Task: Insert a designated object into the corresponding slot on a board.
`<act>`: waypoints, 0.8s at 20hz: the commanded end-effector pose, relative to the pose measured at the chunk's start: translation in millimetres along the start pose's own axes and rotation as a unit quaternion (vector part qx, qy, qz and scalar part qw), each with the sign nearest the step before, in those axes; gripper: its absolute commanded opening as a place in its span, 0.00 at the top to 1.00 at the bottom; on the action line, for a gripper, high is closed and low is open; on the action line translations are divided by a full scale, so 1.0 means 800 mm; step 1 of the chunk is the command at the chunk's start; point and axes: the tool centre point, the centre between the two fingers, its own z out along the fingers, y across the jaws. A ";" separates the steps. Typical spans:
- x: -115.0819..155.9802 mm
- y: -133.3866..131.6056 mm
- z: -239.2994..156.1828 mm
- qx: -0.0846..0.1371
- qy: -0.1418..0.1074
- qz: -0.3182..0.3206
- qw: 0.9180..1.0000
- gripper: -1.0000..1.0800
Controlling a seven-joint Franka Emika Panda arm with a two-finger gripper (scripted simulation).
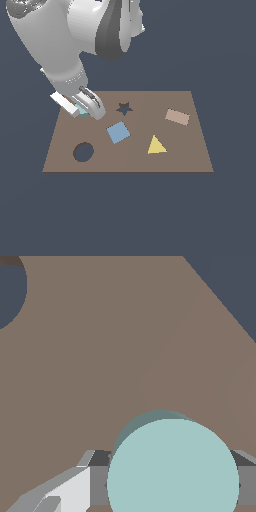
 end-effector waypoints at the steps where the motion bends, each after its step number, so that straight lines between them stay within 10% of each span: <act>1: 0.000 0.001 0.000 0.000 0.000 0.000 1.000 1.00; 16: 0.049 -0.027 -0.077 0.025 0.050 0.011 0.998 1.00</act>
